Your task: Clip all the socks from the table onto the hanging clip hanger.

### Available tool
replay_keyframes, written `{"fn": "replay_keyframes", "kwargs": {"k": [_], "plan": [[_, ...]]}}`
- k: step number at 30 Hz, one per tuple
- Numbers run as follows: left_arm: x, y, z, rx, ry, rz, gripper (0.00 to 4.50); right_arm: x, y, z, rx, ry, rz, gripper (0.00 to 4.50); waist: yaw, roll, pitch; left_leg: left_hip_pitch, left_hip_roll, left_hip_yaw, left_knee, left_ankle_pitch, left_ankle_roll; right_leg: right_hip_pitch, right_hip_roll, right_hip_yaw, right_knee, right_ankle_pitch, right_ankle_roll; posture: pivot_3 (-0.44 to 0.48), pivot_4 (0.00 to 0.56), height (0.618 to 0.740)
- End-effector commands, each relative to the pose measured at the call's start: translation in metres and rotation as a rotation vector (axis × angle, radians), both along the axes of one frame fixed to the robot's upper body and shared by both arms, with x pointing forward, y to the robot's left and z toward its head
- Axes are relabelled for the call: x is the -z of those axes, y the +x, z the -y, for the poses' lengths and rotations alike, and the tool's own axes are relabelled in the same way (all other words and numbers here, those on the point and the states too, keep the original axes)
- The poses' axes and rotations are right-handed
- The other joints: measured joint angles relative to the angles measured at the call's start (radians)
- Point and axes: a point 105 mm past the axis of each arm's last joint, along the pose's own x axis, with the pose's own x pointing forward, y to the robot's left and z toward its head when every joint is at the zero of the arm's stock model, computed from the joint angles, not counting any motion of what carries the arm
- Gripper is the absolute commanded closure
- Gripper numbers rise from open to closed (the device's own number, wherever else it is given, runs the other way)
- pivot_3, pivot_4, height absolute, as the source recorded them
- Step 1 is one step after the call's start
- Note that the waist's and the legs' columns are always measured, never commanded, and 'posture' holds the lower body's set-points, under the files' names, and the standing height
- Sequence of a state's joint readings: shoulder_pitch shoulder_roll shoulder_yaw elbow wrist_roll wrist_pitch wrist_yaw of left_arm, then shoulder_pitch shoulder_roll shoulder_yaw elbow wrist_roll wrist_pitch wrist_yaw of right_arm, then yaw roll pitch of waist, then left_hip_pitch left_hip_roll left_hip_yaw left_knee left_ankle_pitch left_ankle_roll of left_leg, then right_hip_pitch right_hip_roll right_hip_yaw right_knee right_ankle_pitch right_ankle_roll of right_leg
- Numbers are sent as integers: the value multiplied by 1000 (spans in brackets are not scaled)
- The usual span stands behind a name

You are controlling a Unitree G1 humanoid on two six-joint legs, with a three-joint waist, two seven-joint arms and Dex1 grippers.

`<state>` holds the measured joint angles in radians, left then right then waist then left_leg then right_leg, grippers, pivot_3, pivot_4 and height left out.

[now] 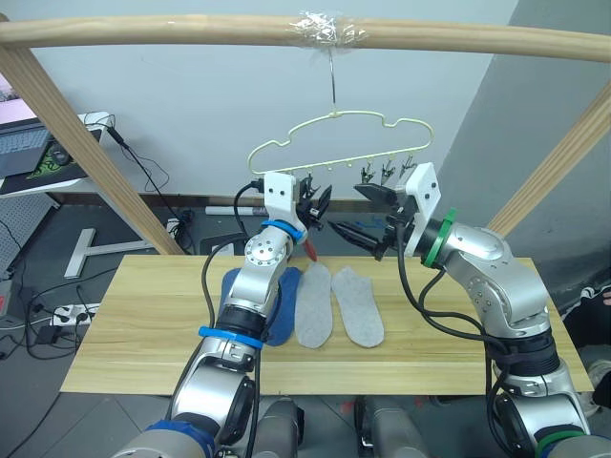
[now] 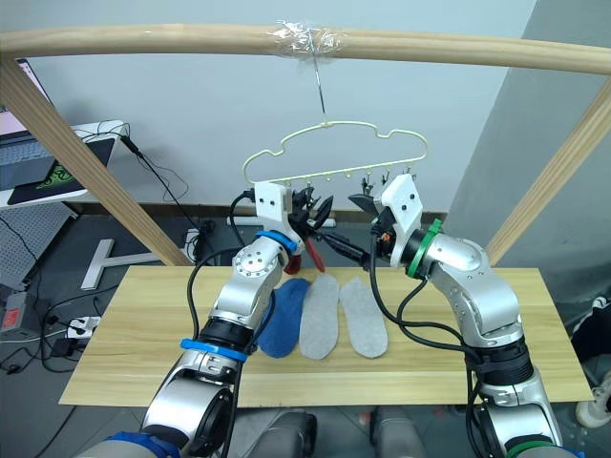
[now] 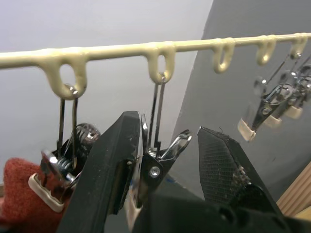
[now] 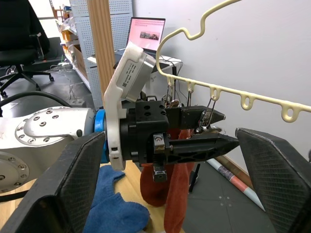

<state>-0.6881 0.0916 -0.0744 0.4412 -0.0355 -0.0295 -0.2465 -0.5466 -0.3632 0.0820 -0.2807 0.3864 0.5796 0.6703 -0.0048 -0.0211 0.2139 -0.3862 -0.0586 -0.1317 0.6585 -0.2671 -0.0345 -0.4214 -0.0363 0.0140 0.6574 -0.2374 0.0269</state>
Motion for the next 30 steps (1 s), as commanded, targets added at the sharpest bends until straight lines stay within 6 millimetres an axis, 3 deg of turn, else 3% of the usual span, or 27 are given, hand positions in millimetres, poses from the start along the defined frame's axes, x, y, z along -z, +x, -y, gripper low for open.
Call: {"fn": "replay_keyframes", "kwargs": {"k": [1,25,28,30], "plan": [[-13,-4,6,18,10,64,2272,-17,-6,0,-15,35,60,0,0,0,0,0,0,0,0,0,0,0,0,0,0,0,0,-10,192,740],[-19,-3,-1,-12,41,103,2272,-17,-6,-1,-21,36,53,0,0,0,0,0,0,0,0,0,1,0,0,0,1,0,0,-12,206,740],[-20,-3,-1,-8,36,104,2788,-17,-6,-1,-20,38,52,0,0,0,0,0,0,0,0,0,1,0,0,0,1,0,0,-12,207,740],[-19,-3,-1,-7,35,104,3419,-17,-6,-1,-20,38,52,0,0,0,0,0,0,0,0,0,1,0,0,0,1,0,0,-12,207,740]]}}
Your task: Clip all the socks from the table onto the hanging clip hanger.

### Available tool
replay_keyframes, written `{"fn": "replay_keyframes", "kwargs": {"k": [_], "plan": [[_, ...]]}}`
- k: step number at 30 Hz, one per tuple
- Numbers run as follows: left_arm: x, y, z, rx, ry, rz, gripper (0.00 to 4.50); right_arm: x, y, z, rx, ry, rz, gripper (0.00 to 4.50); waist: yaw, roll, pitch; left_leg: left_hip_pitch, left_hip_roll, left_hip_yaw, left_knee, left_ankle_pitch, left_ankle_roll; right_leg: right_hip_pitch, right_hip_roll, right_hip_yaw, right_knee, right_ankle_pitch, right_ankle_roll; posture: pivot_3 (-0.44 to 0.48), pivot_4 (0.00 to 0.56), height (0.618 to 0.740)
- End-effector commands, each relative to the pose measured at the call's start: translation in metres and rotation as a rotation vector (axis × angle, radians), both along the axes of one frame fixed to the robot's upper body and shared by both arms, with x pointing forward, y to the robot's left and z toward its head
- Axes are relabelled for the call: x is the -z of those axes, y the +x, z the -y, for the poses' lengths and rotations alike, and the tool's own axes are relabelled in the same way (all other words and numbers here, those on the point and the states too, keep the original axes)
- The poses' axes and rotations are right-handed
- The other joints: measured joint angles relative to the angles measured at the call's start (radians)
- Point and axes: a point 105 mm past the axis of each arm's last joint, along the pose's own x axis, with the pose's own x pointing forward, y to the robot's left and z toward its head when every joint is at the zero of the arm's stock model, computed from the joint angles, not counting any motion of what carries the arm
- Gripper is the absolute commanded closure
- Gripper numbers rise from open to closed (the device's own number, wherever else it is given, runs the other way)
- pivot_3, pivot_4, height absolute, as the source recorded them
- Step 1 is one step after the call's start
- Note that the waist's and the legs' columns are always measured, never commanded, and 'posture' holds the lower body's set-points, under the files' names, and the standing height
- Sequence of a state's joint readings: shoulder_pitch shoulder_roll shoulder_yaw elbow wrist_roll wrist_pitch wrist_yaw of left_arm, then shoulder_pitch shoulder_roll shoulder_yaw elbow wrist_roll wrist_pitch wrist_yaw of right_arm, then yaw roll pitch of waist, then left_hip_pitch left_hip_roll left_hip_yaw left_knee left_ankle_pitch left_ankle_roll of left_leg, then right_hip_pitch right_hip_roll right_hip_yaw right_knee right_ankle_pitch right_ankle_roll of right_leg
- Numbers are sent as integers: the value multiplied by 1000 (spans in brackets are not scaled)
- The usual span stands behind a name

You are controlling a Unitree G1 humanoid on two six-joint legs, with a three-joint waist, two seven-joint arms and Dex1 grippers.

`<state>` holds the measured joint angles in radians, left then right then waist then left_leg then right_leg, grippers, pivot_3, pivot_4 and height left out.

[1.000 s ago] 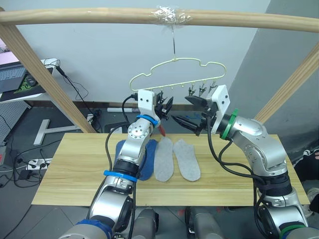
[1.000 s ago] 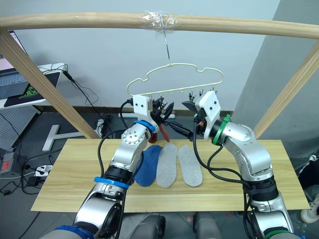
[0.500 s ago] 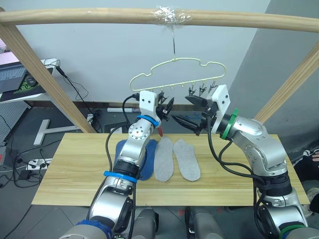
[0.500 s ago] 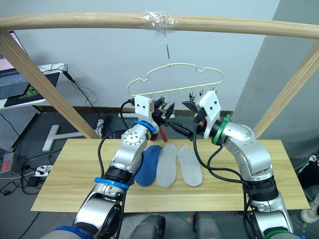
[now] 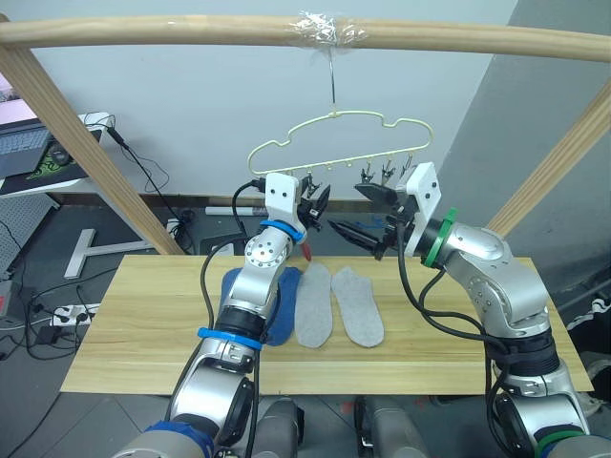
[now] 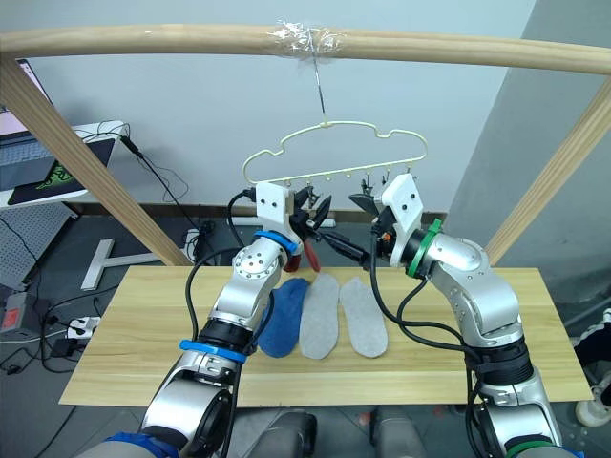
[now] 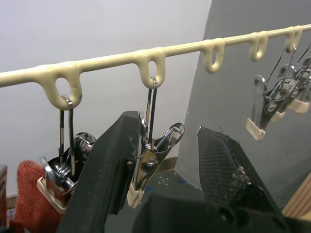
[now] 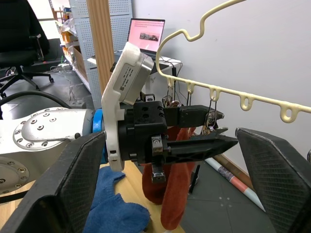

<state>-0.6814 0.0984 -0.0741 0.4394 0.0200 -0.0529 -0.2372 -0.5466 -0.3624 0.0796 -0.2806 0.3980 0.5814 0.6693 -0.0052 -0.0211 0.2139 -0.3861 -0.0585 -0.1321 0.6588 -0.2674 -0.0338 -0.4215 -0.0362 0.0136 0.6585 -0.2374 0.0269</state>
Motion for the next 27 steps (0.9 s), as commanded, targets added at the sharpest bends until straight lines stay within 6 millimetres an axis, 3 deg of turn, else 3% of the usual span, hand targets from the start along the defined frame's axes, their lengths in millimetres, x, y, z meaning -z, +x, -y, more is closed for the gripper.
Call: {"fn": "replay_keyframes", "kwargs": {"k": [1,4,18,19,24,27], "plan": [[-19,-3,2,17,-15,72,3655,-16,-6,-1,-15,28,56,0,0,0,0,0,0,0,0,0,0,0,0,0,0,0,0,-12,207,740],[-19,-3,2,19,-16,71,4200,-16,-6,-1,-14,29,54,0,0,0,0,0,0,0,0,0,0,0,0,0,0,0,0,-12,208,740],[-18,-3,1,10,-20,63,4201,-16,-5,-1,-9,31,55,0,0,0,0,0,0,0,0,0,0,0,0,0,0,0,0,-12,210,740],[-18,-4,1,12,-24,66,3484,-16,-5,-1,-9,30,55,0,0,0,0,0,0,0,0,0,0,0,0,0,0,0,0,-12,210,740],[-20,-3,1,4,-9,77,2082,-15,-5,-1,-9,30,54,0,0,0,0,0,0,0,0,0,0,0,0,0,0,0,0,-12,210,740],[-20,-3,1,4,-9,77,2082,-16,-5,-1,-8,29,54,0,0,0,0,0,0,0,0,0,0,0,0,0,0,0,0,-12,210,740]]}}
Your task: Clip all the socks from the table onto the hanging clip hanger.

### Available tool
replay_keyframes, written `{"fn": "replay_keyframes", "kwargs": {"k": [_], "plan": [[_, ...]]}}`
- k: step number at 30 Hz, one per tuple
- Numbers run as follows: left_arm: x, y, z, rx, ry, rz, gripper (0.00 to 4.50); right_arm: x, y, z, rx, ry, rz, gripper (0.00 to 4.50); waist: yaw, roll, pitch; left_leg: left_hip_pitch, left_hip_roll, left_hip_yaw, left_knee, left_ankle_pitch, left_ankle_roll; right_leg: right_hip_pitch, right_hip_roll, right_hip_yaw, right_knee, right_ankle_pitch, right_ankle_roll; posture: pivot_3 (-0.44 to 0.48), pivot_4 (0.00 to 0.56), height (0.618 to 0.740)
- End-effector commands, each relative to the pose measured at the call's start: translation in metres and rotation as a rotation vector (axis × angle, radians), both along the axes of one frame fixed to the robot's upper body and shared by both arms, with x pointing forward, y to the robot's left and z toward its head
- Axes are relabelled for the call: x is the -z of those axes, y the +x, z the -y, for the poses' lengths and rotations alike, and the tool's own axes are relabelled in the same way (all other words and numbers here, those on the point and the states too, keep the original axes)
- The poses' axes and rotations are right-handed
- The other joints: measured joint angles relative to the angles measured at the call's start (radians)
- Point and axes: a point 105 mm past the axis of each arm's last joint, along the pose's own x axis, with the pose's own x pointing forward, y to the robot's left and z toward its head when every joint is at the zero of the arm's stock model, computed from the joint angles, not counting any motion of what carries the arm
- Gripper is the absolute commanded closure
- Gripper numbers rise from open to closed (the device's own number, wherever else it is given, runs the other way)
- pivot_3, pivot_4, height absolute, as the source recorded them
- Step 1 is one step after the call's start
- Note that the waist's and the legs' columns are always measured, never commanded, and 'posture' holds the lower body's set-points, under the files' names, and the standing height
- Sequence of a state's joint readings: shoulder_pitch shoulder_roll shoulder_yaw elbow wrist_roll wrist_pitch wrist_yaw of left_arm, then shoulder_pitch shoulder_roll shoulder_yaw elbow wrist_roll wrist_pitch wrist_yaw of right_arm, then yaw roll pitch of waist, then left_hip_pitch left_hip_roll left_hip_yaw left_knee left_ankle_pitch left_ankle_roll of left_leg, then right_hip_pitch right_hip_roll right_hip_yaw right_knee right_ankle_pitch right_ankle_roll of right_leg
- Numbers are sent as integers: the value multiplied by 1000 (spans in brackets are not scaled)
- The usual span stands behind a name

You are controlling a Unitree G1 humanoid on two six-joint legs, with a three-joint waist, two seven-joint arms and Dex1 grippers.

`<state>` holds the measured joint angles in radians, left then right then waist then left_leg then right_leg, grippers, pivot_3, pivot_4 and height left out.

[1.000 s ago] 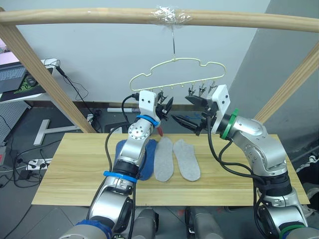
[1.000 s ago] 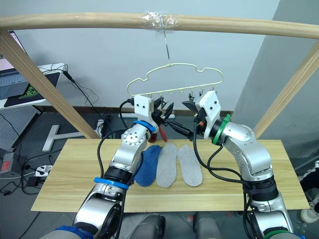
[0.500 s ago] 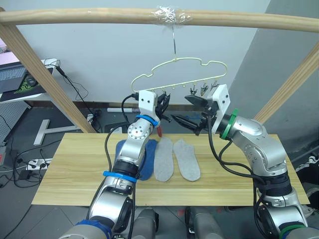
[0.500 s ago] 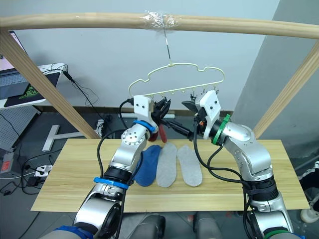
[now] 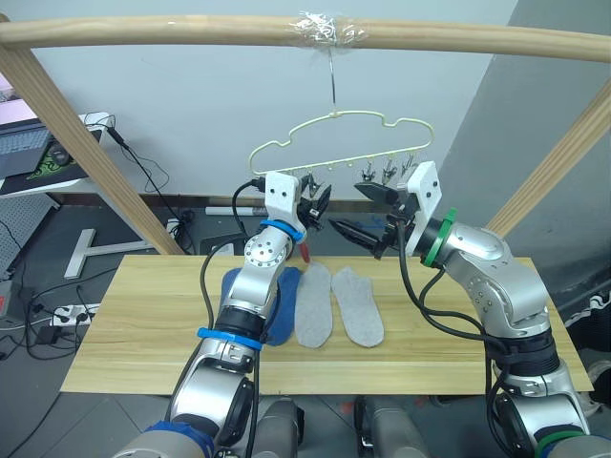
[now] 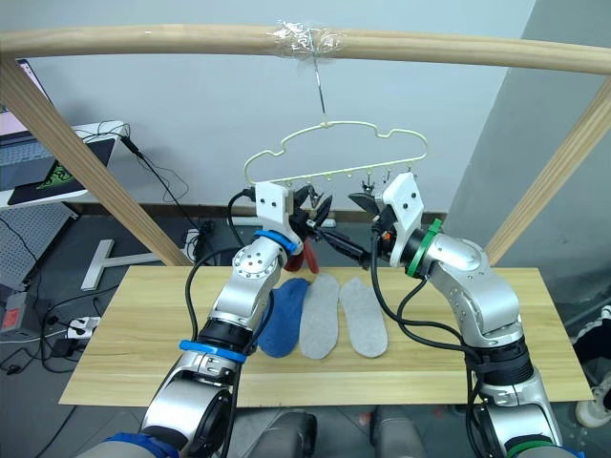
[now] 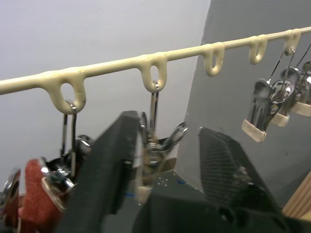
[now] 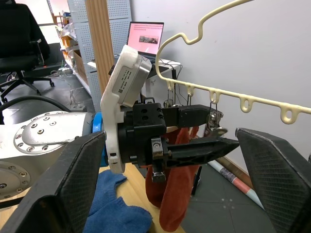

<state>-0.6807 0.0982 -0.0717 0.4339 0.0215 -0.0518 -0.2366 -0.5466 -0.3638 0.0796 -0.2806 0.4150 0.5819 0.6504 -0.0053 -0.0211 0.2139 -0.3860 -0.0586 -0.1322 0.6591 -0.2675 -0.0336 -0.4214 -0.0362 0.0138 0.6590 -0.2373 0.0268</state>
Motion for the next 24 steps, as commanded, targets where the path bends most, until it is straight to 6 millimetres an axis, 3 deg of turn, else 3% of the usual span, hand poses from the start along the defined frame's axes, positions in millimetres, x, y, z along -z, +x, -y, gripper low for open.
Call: {"fn": "replay_keyframes", "kwargs": {"k": [1,24], "plan": [[-19,-2,1,6,-9,73,2082,-15,-6,-1,-15,15,59,0,0,0,0,0,0,0,0,0,0,0,0,0,0,0,0,-12,210,740],[-22,-4,6,24,20,101,2082,-13,-7,-1,-18,16,58,0,0,0,0,0,0,0,1,0,0,0,0,0,0,0,0,-13,201,740]]}}
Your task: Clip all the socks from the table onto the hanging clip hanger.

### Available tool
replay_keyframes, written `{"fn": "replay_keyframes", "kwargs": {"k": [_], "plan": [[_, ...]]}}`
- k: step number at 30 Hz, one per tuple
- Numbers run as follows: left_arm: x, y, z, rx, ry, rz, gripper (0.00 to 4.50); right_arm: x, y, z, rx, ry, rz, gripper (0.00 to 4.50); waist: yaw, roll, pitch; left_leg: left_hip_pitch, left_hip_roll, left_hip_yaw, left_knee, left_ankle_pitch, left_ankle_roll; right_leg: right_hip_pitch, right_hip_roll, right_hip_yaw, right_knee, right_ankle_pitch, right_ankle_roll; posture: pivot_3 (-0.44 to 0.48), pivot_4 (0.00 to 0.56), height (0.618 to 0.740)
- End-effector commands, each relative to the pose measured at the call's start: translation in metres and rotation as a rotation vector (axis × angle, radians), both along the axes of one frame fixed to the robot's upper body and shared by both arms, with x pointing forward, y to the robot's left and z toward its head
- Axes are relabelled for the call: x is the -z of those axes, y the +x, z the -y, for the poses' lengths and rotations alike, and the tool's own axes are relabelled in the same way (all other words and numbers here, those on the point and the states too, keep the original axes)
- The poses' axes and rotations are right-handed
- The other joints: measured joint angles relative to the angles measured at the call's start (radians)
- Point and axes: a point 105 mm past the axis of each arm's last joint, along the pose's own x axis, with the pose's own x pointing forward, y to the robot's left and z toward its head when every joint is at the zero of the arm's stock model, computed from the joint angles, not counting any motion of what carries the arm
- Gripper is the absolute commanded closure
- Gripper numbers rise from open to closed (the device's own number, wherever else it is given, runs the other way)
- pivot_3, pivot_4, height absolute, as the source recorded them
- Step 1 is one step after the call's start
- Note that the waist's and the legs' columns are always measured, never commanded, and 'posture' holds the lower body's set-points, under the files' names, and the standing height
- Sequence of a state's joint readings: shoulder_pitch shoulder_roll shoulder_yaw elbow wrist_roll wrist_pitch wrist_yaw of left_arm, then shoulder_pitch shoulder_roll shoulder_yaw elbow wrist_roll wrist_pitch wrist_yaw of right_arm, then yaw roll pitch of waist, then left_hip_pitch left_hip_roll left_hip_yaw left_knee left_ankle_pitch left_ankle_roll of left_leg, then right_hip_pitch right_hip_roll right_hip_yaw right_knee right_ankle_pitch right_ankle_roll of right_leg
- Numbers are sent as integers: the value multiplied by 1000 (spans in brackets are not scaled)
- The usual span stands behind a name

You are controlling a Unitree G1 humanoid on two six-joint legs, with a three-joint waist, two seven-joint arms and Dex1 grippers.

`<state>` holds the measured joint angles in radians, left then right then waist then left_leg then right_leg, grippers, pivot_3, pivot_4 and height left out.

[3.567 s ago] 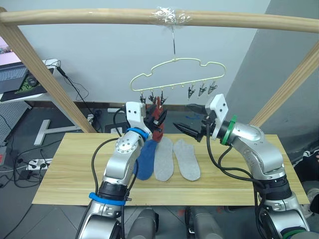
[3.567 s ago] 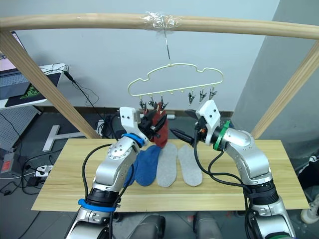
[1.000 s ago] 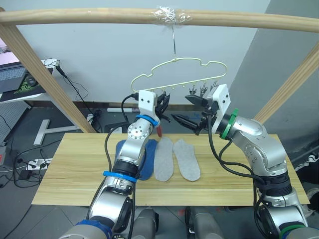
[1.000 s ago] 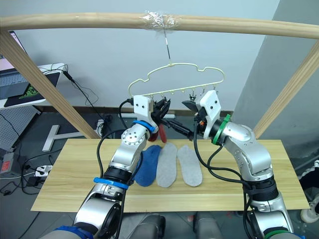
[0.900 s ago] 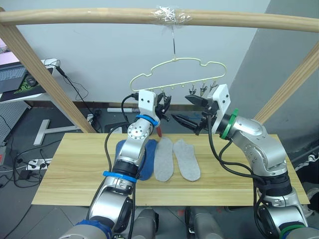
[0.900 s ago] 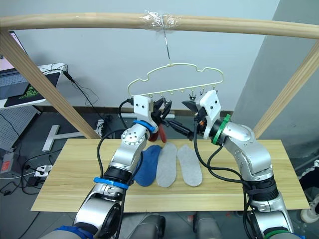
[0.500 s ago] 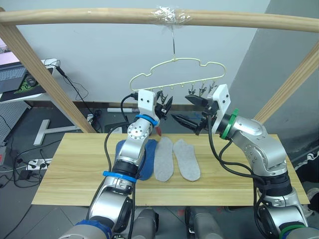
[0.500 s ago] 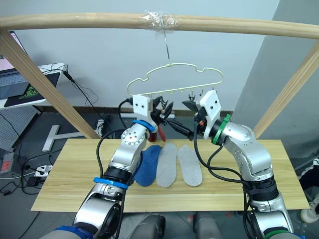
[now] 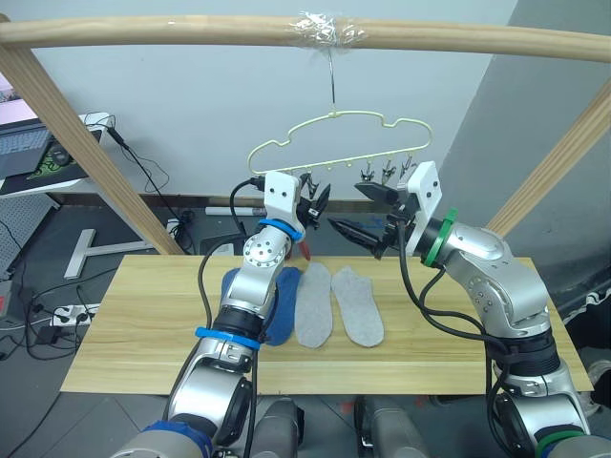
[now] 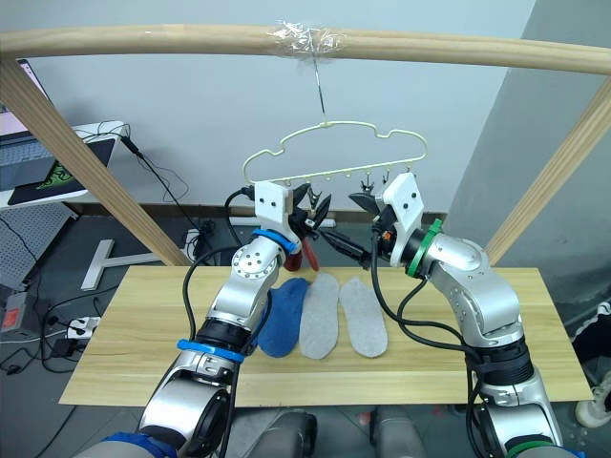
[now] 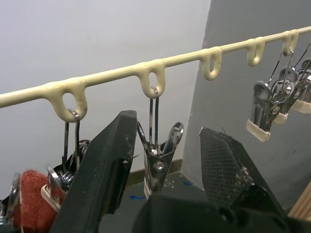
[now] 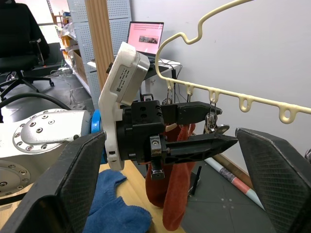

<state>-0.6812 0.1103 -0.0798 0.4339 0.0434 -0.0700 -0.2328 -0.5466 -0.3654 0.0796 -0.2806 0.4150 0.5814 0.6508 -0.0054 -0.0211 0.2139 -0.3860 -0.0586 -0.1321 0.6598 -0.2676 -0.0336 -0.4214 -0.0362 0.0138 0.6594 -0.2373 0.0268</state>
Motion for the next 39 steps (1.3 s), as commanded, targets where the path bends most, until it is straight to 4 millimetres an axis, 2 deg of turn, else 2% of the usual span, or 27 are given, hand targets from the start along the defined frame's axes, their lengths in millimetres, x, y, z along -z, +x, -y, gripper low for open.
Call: {"fn": "replay_keyframes", "kwargs": {"k": [1,14,15,16,20,24,32,35,39], "plan": [[-20,-4,8,30,-11,76,2082,-13,-7,-1,-18,17,57,0,0,0,0,0,0,0,0,0,0,0,0,0,0,0,0,-13,201,740],[-22,-6,7,37,-18,83,2082,-12,-7,-2,-21,19,51,0,0,0,0,0,0,0,0,0,0,0,0,0,0,0,0,-9,208,740],[-22,-6,7,38,-20,84,2465,-12,-7,-2,-21,19,49,0,0,0,0,0,0,0,0,0,0,0,0,0,0,0,0,-8,210,740],[-22,-6,7,39,-21,84,2594,-11,-7,-2,-21,18,48,0,0,0,0,0,0,0,0,0,0,0,0,0,0,0,0,-8,210,740],[-24,-5,6,38,-21,87,3729,-11,-7,-2,-21,20,44,0,0,0,0,0,0,0,0,0,0,0,0,0,0,0,0,-7,211,740],[-24,-5,5,38,-21,87,4405,-11,-7,-2,-21,21,44,0,0,0,0,0,0,0,0,0,1,0,0,0,1,0,0,-7,213,740],[-19,-7,4,31,-23,70,4498,-5,-6,-2,-16,14,30,0,0,0,0,0,0,0,0,-1,1,0,0,0,1,0,0,-5,218,740],[-18,-6,-2,16,-39,55,4498,29,6,0,53,-133,-11,0,0,0,0,0,0,0,0,-1,1,0,0,0,1,0,0,-6,220,740],[-18,-8,-10,36,-153,-9,4498,79,17,9,143,-277,-89,0,0,0,0,1,0,0,0,-1,1,0,0,0,1,0,0,-3,221,740]]}}
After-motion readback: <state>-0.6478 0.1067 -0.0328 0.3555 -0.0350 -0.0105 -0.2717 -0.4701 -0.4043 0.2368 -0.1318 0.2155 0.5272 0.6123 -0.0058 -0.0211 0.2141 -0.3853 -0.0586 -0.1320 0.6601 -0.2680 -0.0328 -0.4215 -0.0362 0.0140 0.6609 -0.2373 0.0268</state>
